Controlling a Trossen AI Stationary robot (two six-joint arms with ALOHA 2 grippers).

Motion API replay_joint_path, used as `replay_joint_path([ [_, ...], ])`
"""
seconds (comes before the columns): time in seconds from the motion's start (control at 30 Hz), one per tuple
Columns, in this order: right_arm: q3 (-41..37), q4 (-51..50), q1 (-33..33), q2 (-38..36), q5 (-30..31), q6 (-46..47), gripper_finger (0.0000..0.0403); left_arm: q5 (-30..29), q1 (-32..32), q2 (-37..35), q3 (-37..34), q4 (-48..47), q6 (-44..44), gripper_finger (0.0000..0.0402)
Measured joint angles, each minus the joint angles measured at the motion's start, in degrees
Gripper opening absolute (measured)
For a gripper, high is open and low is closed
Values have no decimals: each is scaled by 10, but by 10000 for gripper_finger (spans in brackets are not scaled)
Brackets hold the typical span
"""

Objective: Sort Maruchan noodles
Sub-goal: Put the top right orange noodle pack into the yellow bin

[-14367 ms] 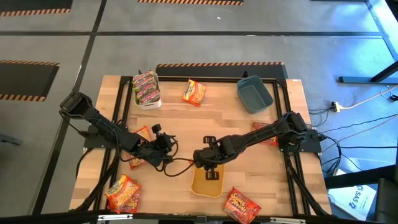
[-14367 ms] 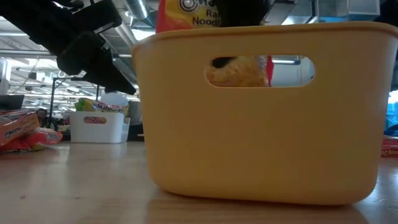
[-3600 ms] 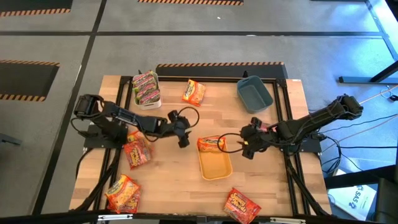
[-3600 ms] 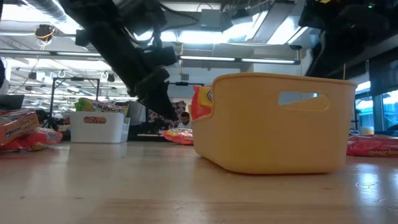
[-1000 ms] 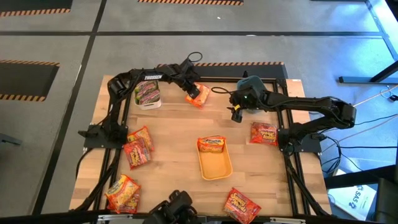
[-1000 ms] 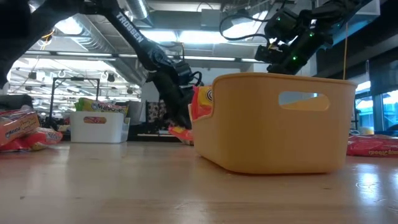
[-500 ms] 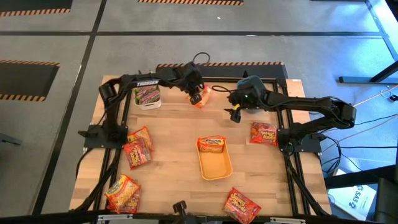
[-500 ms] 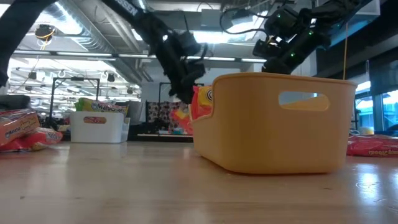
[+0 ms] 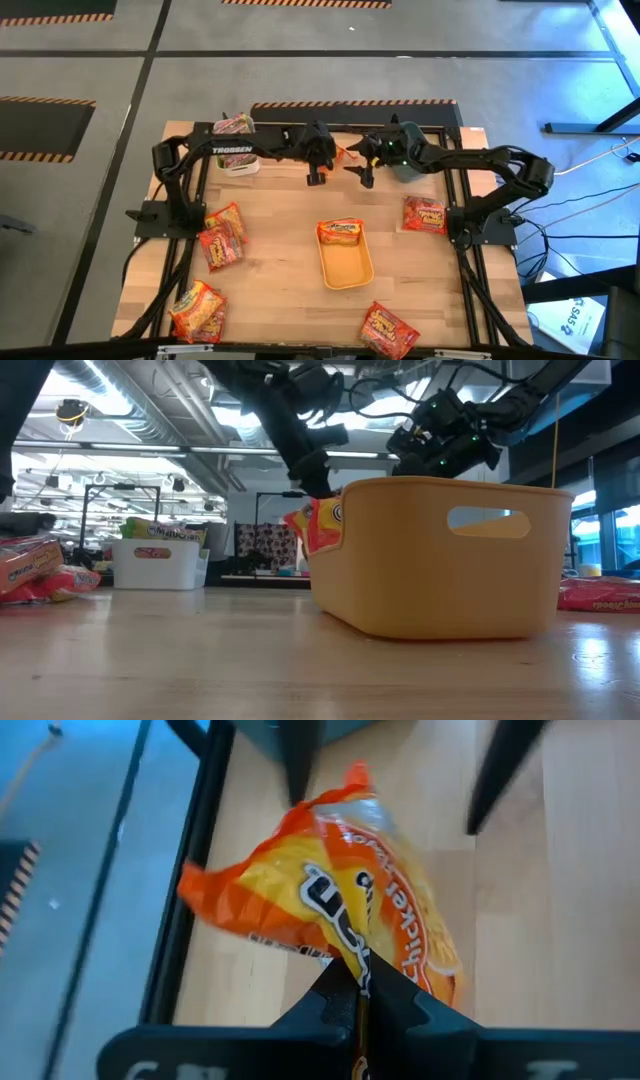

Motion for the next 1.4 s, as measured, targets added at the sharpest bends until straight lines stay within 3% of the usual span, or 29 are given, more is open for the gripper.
replay_joint_path([
  [0.57, 0, 2, 1, 41, -28, -2, 294, -64, -79, 0, 0, 27, 100, 0],
  [1.13, 0, -98, 1, -56, -27, -37, 294, -85, -87, 0, 0, 28, 108, 0],
  [1.27, 0, -87, 4, -39, -92, -30, 294, -86, -92, 0, 0, 36, 108, 0],
  [1.4, 0, -64, 10, -5, -82, -9, 294, -94, -101, 0, 0, 50, 109, 0],
])
